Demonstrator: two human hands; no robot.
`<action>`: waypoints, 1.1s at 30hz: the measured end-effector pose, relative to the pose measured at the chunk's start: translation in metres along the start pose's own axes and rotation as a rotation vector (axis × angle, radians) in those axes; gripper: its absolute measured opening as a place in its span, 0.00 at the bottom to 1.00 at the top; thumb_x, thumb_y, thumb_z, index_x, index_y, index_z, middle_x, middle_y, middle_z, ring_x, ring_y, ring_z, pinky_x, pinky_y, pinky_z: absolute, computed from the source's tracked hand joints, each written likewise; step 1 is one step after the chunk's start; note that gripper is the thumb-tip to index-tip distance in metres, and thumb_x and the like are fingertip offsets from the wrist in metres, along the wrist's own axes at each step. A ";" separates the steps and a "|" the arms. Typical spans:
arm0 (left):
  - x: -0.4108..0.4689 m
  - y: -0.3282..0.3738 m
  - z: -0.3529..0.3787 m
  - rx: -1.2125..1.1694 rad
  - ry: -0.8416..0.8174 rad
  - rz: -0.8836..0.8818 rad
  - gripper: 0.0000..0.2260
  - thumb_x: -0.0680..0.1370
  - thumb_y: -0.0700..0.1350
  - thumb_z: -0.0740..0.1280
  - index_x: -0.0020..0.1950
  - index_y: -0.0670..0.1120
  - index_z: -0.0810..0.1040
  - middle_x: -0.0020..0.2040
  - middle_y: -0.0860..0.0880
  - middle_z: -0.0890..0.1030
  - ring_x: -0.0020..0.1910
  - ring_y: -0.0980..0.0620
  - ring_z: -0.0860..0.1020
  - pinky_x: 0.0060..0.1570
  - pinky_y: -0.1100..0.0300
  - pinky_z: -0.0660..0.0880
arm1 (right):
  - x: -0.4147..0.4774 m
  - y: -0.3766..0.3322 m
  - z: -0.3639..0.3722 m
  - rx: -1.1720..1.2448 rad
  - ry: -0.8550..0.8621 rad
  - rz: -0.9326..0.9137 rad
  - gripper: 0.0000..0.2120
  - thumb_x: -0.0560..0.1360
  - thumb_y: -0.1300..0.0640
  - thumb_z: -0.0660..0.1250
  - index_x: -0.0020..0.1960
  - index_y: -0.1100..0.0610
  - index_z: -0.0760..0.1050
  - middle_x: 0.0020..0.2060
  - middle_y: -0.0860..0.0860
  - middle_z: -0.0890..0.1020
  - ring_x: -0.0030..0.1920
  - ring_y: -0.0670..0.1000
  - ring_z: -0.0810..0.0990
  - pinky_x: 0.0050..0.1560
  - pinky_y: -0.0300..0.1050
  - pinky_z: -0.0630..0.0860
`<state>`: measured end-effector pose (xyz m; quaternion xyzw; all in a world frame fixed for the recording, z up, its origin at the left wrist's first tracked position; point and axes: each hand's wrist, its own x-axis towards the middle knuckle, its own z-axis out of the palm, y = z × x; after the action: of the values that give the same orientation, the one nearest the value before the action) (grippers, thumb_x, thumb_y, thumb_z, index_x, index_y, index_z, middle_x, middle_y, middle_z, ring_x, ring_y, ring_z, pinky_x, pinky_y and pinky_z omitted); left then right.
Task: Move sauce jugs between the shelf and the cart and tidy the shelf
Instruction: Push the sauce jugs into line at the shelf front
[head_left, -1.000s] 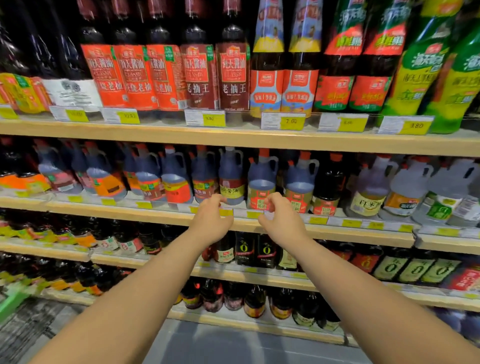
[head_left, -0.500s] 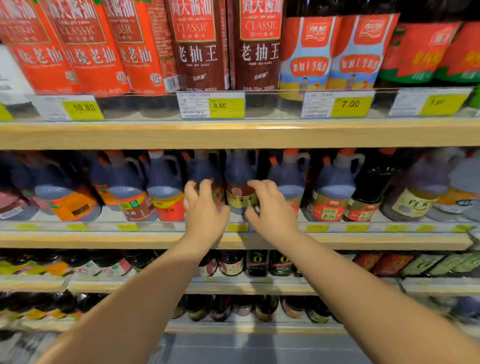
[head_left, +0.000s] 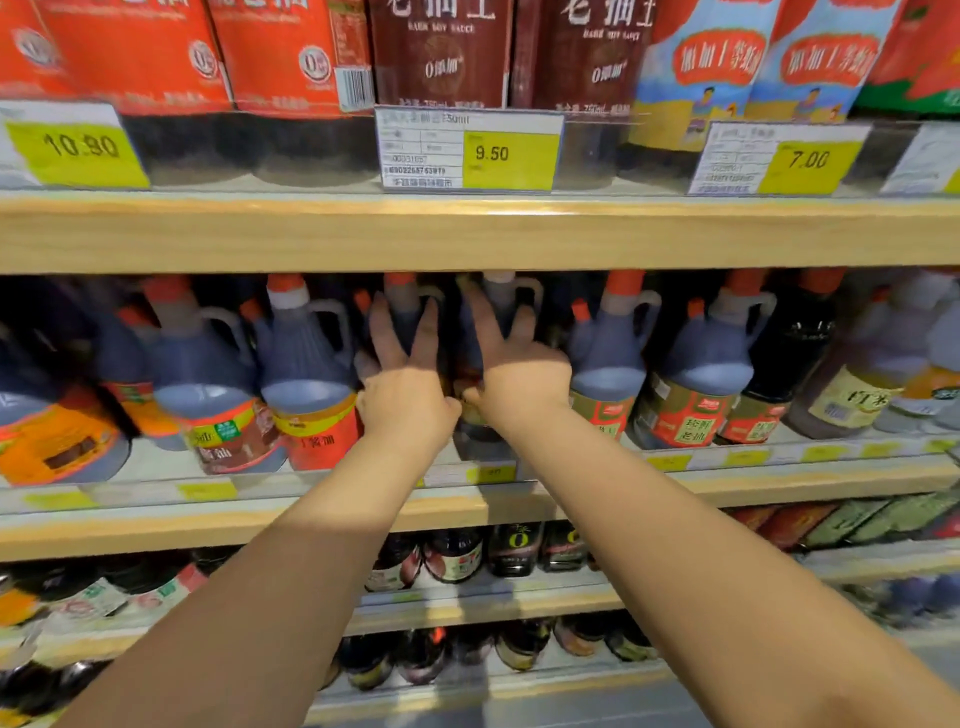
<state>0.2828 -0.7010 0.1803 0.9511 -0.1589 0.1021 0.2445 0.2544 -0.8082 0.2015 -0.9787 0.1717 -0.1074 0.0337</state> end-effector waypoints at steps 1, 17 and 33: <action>0.002 0.000 0.000 0.012 -0.013 -0.016 0.43 0.69 0.48 0.72 0.75 0.60 0.49 0.77 0.45 0.40 0.70 0.32 0.57 0.68 0.46 0.62 | -0.001 0.001 0.000 -0.029 0.022 -0.012 0.46 0.72 0.45 0.66 0.75 0.41 0.35 0.72 0.62 0.56 0.49 0.61 0.80 0.38 0.47 0.69; 0.011 0.007 -0.005 0.077 0.000 -0.036 0.30 0.68 0.48 0.72 0.67 0.56 0.63 0.74 0.43 0.49 0.63 0.31 0.63 0.58 0.45 0.70 | -0.040 0.019 -0.014 -0.053 0.043 -0.081 0.46 0.72 0.42 0.67 0.76 0.43 0.38 0.72 0.63 0.58 0.47 0.59 0.81 0.36 0.45 0.67; -0.026 0.002 -0.004 0.180 0.046 0.100 0.35 0.72 0.54 0.69 0.74 0.57 0.55 0.77 0.41 0.45 0.69 0.32 0.59 0.68 0.46 0.62 | -0.042 0.027 -0.009 -0.112 0.024 -0.106 0.46 0.73 0.40 0.64 0.75 0.43 0.33 0.75 0.61 0.53 0.47 0.59 0.82 0.35 0.45 0.69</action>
<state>0.2572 -0.6941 0.1776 0.9575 -0.1905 0.1498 0.1566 0.2046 -0.8192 0.1986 -0.9854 0.1256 -0.1112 -0.0287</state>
